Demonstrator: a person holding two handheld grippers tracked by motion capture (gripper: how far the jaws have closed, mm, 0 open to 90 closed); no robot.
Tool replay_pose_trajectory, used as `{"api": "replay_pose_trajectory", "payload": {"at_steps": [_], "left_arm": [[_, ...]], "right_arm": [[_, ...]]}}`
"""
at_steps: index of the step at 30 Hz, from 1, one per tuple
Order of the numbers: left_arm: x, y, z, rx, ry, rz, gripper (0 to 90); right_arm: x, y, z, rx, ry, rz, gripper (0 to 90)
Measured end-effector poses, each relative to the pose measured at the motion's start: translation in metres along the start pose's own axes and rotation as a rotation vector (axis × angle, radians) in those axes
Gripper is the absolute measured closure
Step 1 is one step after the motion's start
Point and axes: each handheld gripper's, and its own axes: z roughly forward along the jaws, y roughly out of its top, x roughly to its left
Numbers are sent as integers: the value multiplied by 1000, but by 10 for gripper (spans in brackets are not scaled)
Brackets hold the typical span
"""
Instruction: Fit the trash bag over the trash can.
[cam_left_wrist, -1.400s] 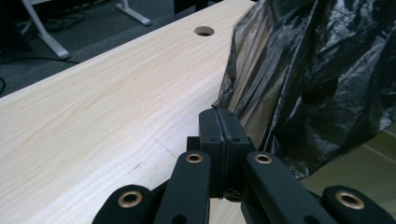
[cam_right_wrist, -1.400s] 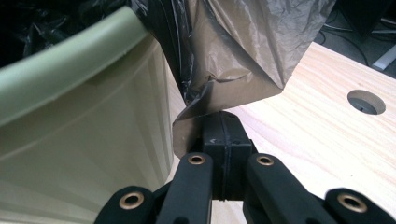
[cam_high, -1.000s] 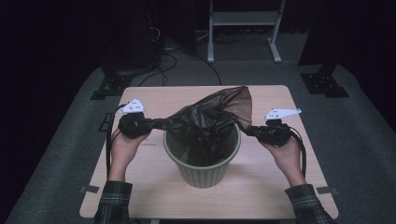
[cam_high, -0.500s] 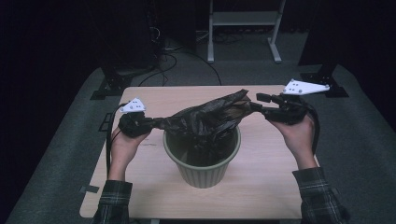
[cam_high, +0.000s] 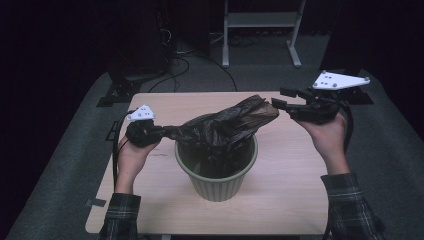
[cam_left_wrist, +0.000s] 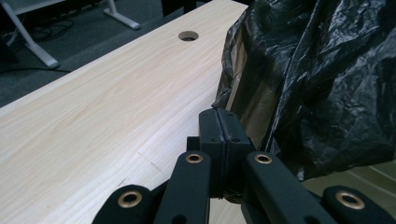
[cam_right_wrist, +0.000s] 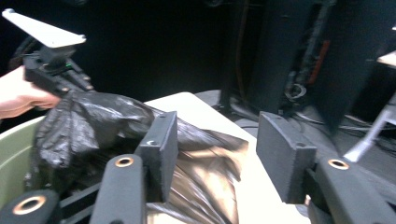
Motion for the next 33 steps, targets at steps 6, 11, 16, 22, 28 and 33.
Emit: {"api": "replay_pose_trajectory", "payload": {"at_steps": [6, 11, 16, 22, 28, 33], "left_arm": [[0, 1, -1, -2, -6, 5, 896], [0, 0, -1, -5, -9, 1, 896], [-1, -1, -2, -9, -13, -1, 897], [-7, -2, -9, 2, 3, -3, 897], [-22, -10, -27, -9, -9, 4, 897], [-35, -10, -30, -4, -14, 23, 896]], "right_arm": [[5, 1, 38, 39, 110, -1, 393], [13, -1, 61, 102, 179, -8, 403], [22, -9, 77, 186, 210, -37, 900], [33, -17, 58, 157, 257, -28, 900], [71, -43, 14, 169, 325, -49, 900], [90, -69, -1, 200, 355, -38, 900]]}}
